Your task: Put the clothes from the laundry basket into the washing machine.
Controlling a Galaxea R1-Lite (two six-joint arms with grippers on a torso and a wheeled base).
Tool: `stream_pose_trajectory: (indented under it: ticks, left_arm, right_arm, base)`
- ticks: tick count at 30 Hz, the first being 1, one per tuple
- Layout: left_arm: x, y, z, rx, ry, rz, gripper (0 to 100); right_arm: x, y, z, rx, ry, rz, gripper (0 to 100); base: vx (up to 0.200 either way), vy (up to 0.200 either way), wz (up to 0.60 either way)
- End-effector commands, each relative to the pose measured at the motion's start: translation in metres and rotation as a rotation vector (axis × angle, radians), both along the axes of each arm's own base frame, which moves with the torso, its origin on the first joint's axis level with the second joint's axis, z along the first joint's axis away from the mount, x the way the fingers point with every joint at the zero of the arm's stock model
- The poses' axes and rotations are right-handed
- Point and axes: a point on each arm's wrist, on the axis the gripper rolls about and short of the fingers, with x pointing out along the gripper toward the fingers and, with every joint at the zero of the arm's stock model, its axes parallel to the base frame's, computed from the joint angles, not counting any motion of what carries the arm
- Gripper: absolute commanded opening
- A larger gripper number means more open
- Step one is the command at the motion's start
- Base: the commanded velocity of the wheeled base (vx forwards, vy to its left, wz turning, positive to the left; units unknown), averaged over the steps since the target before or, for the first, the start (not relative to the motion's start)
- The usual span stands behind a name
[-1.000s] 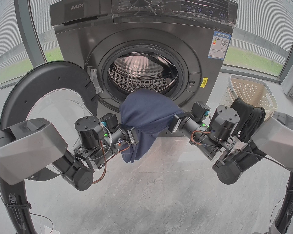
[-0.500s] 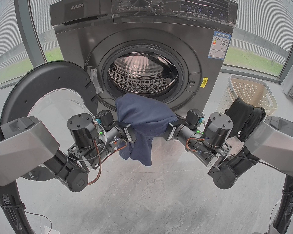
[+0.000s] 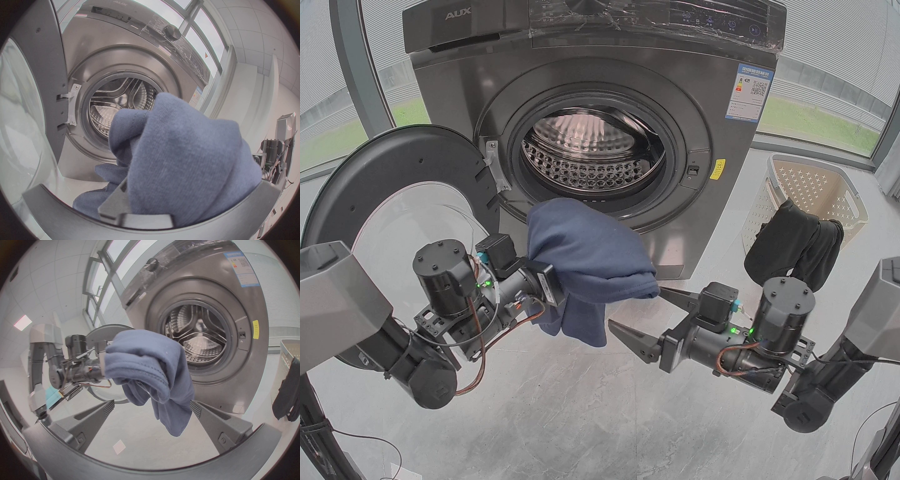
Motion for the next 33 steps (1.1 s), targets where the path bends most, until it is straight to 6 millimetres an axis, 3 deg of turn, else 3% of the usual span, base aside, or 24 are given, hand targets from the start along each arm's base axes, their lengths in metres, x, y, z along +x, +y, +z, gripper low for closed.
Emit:
stream_pose_trajectory:
  ticks: [1,4,14,17,33]
  left_arm:
    - [-0.04,0.017,0.015,0.005,-0.024,-0.023,0]
    - [-0.059,0.026,0.02,-0.02,-0.064,-0.032,0]
    - [-0.066,0.031,0.021,-0.024,-0.073,-0.031,0]
    - [-0.066,0.03,0.021,-0.025,-0.074,-0.038,0]
    - [-0.073,0.022,0.017,-0.013,-0.066,-0.069,0]
  right_arm:
    - [-0.032,-0.019,0.021,0.033,-0.059,0.087,100]
    - [-0.035,-0.028,0.031,0.058,-0.077,0.074,100]
    - [-0.021,-0.045,0.037,0.07,-0.103,-0.028,100]
    - [-0.006,-0.056,0.043,0.083,-0.128,-0.125,100]
    - [0.005,-0.059,0.039,0.084,-0.089,-0.247,100]
  base:
    - [0.0,0.0,0.0]
    - [0.0,0.0,0.0]
    - [0.0,0.0,0.0]
    - [0.0,0.0,0.0]
    - [0.0,0.0,0.0]
